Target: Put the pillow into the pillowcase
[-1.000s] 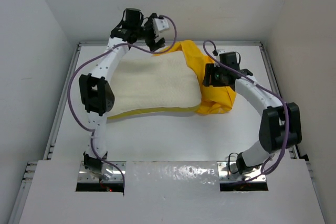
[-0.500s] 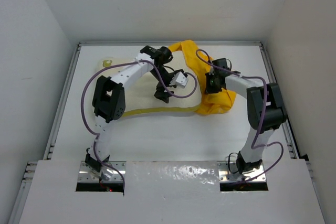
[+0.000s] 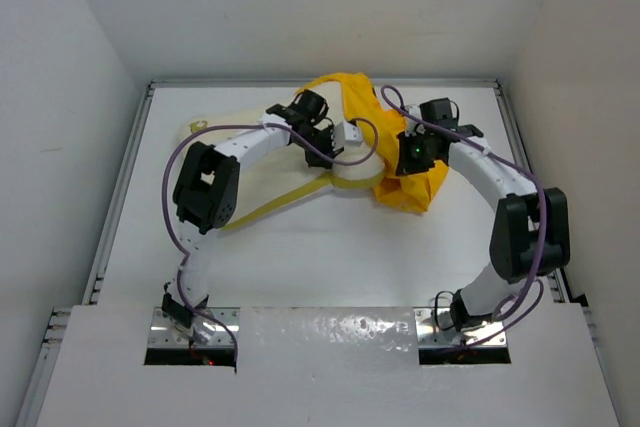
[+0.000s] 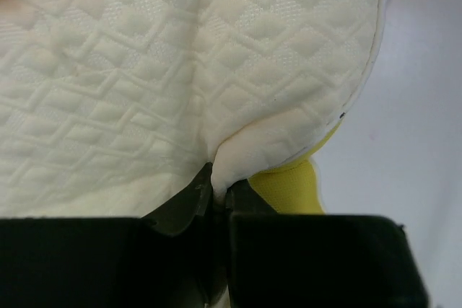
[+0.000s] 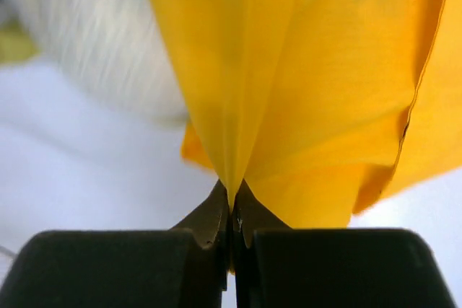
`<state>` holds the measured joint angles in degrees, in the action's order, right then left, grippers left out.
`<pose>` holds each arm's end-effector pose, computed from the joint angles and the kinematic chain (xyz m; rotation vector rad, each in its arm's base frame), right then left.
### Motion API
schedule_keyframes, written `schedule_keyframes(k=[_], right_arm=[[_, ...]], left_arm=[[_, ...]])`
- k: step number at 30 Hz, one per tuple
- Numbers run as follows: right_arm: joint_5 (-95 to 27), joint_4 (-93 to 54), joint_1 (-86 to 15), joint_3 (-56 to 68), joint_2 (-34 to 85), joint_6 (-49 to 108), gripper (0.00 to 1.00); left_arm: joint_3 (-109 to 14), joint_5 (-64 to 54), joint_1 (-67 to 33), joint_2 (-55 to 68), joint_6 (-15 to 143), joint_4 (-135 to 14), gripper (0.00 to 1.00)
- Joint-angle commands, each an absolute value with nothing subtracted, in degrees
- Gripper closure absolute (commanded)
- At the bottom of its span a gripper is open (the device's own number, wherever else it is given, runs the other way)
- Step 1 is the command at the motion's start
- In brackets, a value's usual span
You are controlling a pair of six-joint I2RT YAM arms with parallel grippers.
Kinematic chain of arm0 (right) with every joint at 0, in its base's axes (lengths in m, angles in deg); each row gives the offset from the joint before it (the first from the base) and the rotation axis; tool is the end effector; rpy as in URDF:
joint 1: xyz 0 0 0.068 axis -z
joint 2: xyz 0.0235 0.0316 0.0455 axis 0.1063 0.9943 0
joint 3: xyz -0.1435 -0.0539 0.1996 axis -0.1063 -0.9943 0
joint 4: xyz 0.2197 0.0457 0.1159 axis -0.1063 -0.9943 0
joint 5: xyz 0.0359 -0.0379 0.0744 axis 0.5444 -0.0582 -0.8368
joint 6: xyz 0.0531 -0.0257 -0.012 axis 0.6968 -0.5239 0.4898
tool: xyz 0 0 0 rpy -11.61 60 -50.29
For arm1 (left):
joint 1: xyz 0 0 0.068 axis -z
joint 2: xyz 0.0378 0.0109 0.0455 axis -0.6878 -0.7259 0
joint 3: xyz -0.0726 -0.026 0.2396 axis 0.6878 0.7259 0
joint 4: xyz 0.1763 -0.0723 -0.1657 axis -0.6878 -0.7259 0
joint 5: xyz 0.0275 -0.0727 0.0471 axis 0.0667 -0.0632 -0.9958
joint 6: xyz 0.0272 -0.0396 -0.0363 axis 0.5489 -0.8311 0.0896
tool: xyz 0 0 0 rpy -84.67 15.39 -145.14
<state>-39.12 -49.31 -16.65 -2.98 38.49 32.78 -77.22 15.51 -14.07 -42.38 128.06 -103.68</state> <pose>0.3294 0.0712 0.2012 -0.0988 2.5923 0.4146 0.3787 -0.2377 0.1781 1.7826 1.8285 -0.5167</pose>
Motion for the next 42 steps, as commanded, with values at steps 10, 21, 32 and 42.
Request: schedule_keyframes(k=[10, 21, 32, 42], right_arm=[[-31.02, -53.66, -16.12, 7.95, 34.36, 31.01, 0.63], [-34.63, -37.03, -20.87, 18.58, 52.25, 36.81, 0.31], [-37.79, -34.21, -14.72, 19.92, 60.31, 40.80, 1.00], [-59.14, -55.29, -14.63, 17.18, 48.78, 15.56, 1.00]], left_arm=[[-77.17, 14.46, -16.48, -41.49, 124.43, -94.39, 1.00], [-80.07, 16.04, -16.56, -40.35, 122.77, -95.97, 1.00], [-83.15, 19.21, -20.95, -38.86, 119.00, -99.32, 1.00], [-86.31, 10.25, -24.47, -38.68, 111.16, -92.02, 1.00]])
